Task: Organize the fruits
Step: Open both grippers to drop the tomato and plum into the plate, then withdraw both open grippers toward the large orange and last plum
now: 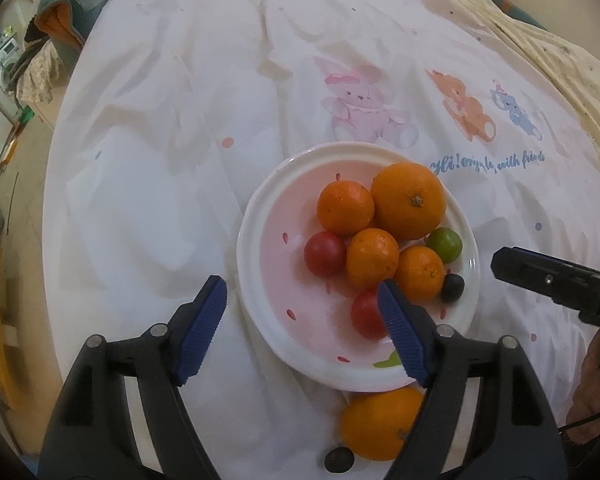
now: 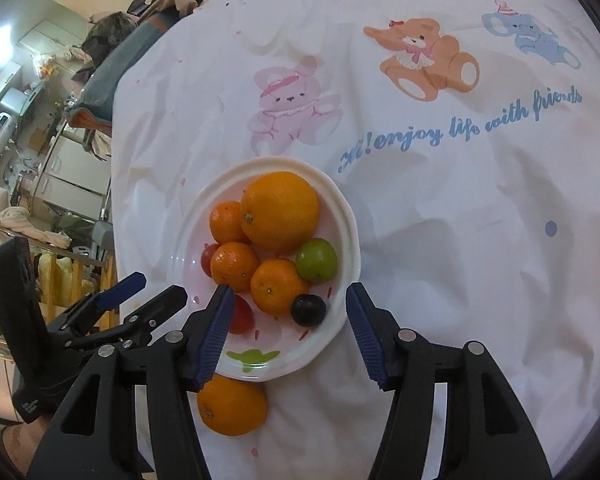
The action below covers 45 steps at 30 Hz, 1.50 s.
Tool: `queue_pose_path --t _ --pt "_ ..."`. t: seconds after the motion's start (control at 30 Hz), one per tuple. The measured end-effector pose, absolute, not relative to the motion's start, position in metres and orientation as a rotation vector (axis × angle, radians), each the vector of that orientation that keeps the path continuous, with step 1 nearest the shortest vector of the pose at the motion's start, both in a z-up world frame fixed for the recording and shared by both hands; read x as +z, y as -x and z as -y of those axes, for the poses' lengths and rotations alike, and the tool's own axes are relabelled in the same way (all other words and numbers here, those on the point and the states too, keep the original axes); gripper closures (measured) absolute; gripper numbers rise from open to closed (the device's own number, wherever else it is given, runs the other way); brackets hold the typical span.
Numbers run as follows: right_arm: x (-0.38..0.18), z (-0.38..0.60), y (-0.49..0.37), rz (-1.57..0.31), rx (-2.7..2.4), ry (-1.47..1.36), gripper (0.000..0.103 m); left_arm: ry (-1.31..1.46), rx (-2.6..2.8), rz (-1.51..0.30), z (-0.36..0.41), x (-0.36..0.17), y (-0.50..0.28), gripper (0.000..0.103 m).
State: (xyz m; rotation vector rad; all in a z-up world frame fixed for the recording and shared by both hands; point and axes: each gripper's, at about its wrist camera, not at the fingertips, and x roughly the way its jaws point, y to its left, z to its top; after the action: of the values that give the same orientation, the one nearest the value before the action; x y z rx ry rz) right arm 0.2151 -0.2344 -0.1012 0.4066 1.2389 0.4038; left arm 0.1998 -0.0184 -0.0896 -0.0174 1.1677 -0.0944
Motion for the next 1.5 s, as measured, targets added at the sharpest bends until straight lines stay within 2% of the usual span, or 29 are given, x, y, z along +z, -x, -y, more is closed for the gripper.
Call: queue_pose_path --t 0.67,0.97,1.5 --pt "-0.062 0.259 -0.178 -1.153 0.381 -0.463 0.042 0.066 -0.027 -1.133 -0.004 -0.061 -0.163 0.028" --pt "-0.05 0.261 -0.151 -1.121 0.415 -0.479 0.042 0.079 -0.003 -1.052 -0.016 -0.036 -0.128 0.028" --pt "-0.069 0.248 -0.124 -1.188 0.424 -0.506 0.042 0.14 0.031 -1.036 -0.031 -0.032 -0.095 0.028"
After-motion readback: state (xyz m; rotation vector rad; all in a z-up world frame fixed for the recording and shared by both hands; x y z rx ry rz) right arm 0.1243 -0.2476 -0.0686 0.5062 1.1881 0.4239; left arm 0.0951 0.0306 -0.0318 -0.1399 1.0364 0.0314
